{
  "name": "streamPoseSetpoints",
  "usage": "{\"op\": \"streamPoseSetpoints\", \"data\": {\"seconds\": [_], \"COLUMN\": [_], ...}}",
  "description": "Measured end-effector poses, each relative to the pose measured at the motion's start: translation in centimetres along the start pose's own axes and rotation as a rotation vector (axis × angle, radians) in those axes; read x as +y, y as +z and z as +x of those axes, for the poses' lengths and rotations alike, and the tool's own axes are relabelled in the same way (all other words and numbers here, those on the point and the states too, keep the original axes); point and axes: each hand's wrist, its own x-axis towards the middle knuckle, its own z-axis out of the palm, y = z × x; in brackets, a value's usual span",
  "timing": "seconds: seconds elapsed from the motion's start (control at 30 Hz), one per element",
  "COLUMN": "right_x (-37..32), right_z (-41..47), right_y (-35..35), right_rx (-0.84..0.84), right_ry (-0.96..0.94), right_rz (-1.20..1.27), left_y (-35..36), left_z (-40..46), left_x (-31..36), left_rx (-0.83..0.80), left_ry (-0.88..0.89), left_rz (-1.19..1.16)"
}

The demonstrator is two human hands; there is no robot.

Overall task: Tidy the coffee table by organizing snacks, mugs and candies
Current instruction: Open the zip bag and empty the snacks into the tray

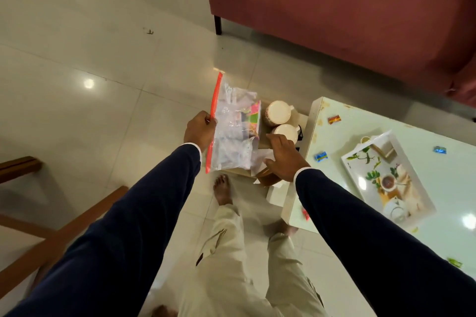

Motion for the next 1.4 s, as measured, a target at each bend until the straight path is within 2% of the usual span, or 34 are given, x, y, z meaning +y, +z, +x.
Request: {"op": "streamPoseSetpoints", "data": {"seconds": [0.13,0.2,0.27,0.33,0.43,0.6,0.73,0.83,1.07,1.27,1.4], "right_x": [-0.6,-1.1,-1.8,-2.6,-3.9,-4.2,-1.9,0.4,11.0,21.0,24.9], "right_z": [-1.0,-1.5,-2.1,-3.0,-6.3,-14.8,-22.0,-26.0,-36.0,-45.1,-50.0], "right_y": [-2.1,-3.3,-4.7,-6.4,-9.2,-13.7,-15.0,-14.5,-10.2,-6.3,-4.3], "right_rx": [0.008,0.018,0.059,0.095,0.141,0.407,0.512,0.585,0.816,0.865,0.880], "right_ry": [-0.023,-0.017,-0.002,0.015,-0.025,-0.143,-0.187,-0.197,-0.053,0.030,0.073], "right_rz": [-0.004,0.051,0.194,0.436,0.780,1.037,1.194,1.186,0.910,0.885,0.900], "left_y": [-2.7,-3.9,-4.9,-5.7,-6.1,-4.2,-1.2,1.9,13.4,23.7,28.0], "left_z": [-3.2,-5.0,-6.9,-8.6,-11.6,-17.4,-22.8,-27.3,-38.2,-47.2,-51.5], "left_x": [3.9,6.5,9.1,11.7,15.5,20.7,23.6,24.9,24.3,22.9,22.1], "left_rx": [0.029,-0.046,-0.168,-0.267,-0.346,-0.477,-0.588,-0.650,-0.725,-0.810,-0.880], "left_ry": [0.065,0.140,0.240,0.339,0.463,0.578,0.626,0.662,0.668,0.670,0.675], "left_rz": [-0.222,-0.312,-0.323,-0.283,-0.239,-0.197,-0.221,-0.210,-0.093,-0.006,0.033]}}
